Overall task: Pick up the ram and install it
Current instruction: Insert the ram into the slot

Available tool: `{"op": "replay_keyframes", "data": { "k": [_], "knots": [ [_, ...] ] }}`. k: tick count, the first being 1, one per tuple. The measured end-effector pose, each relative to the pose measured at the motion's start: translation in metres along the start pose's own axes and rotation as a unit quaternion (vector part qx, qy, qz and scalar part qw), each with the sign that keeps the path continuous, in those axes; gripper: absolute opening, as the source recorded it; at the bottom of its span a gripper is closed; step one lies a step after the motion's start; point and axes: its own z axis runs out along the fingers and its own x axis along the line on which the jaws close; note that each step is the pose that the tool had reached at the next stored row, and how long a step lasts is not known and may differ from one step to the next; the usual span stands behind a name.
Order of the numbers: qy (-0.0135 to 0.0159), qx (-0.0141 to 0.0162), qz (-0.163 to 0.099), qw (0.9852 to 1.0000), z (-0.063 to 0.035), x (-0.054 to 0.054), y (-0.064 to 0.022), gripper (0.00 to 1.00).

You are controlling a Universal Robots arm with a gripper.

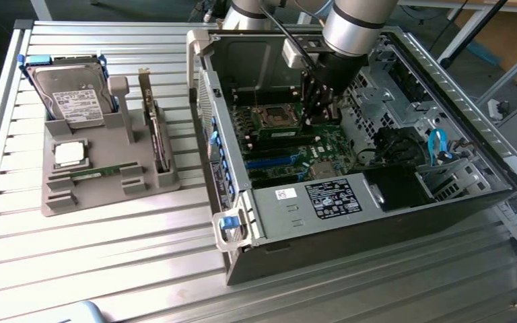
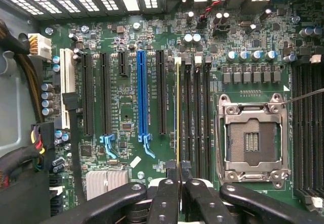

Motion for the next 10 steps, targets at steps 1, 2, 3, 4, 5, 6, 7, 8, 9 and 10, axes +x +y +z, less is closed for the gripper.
{"op": "replay_keyframes", "data": {
  "k": [1, 2, 3, 4, 5, 6, 7, 8, 9, 10],
  "knots": [
    [0.0000, 0.0000, 0.000, 1.0000, 0.0000, 0.0000, 0.0000, 0.12],
    [0.0001, 0.0000, 0.000, 1.0000, 0.0000, 0.0000, 0.0000, 0.12],
    [0.0000, 0.0000, 0.000, 1.0000, 0.0003, 0.0000, 0.0000, 0.12],
    [-0.0001, 0.0000, 0.000, 1.0000, 0.0008, -0.0001, 0.0001, 0.12],
    [-0.0001, 0.0000, 0.000, 1.0000, 0.0011, -0.0001, 0.0002, 0.12],
    [0.0001, 0.0001, -0.001, 1.0000, 0.0013, -0.0001, 0.0003, 0.12],
    [0.0002, 0.0002, -0.001, 1.0000, 0.0014, -0.0001, 0.0004, 0.12],
    [0.0002, 0.0002, -0.002, 1.0000, 0.0015, -0.0001, 0.0004, 0.12],
    [0.0002, 0.0003, -0.002, 1.0000, 0.0015, -0.0001, 0.0004, 0.12],
    [0.0001, 0.0003, -0.002, 1.0000, 0.0016, -0.0001, 0.0004, 0.12]
  ]
}}
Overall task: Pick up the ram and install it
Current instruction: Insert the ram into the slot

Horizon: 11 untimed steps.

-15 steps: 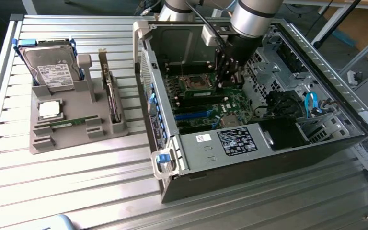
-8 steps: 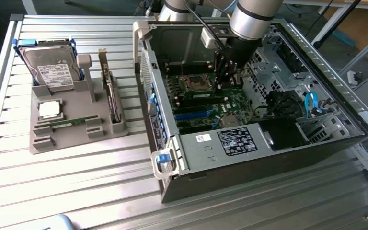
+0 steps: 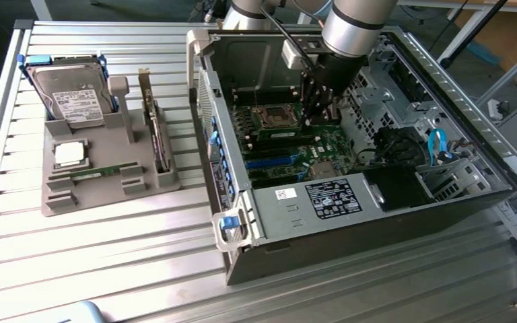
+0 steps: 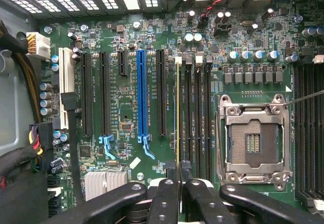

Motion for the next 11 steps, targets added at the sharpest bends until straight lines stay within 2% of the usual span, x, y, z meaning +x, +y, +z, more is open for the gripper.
{"op": "replay_keyframes", "data": {
  "k": [11],
  "knots": [
    [0.0007, 0.0009, -0.016, 0.9999, 0.0000, 0.0000, 0.0000, 0.12]
  ]
}}
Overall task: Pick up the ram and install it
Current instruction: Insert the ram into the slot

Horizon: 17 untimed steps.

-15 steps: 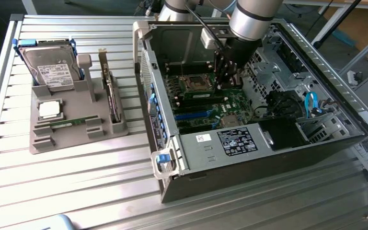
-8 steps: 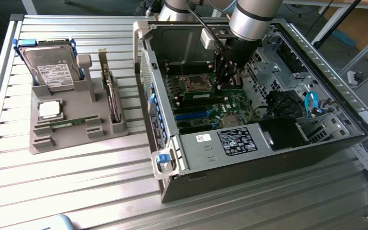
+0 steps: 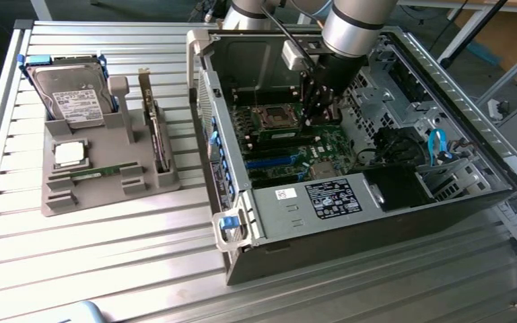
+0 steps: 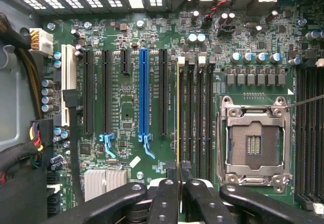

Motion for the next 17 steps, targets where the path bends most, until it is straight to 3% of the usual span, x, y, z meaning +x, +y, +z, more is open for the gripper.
{"op": "replay_keyframes", "data": {
  "k": [3, 7, 10, 11, 13, 14, 17],
  "knots": [
    [-0.0003, 0.0003, -0.001, 1.0000, 0.0000, 0.0000, 0.0000, 0.12],
    [-0.0079, 0.0022, -0.002, 1.0000, 0.0000, 0.0000, 0.0001, 0.12],
    [-0.0085, 0.0023, -0.003, 1.0000, 0.0000, 0.0000, 0.0000, 0.12],
    [-0.0099, 0.0024, -0.003, 0.9999, 0.0000, 0.0001, 0.0000, 0.12],
    [-0.0205, 0.0038, -0.003, 0.9998, 0.0001, 0.0005, 0.0002, 0.12],
    [-0.0233, 0.0041, -0.003, 0.9997, 0.0000, 0.0006, 0.0003, 0.12],
    [-0.0236, 0.0042, -0.003, 0.9997, 0.0001, 0.0005, 0.0004, 0.12]
  ]
}}
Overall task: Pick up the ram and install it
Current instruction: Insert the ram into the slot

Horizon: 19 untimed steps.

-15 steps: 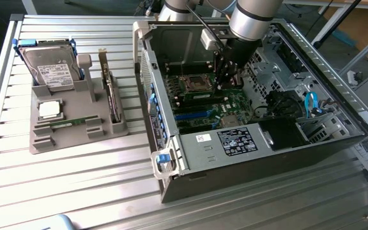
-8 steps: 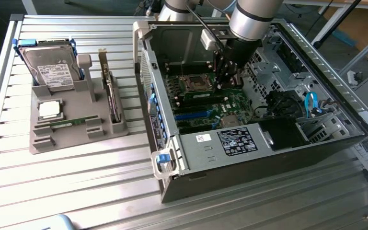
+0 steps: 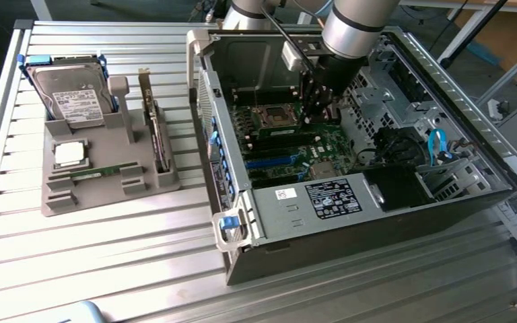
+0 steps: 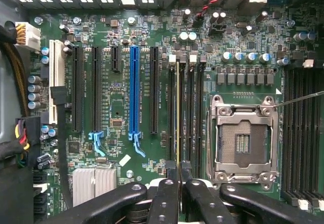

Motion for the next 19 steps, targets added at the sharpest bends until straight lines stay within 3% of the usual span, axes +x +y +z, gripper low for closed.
{"op": "replay_keyframes", "data": {
  "k": [19],
  "knots": [
    [-0.0006, -0.0001, 0.014, 0.9999, 0.0015, 0.0017, 0.0014, 0.12]
  ]
}}
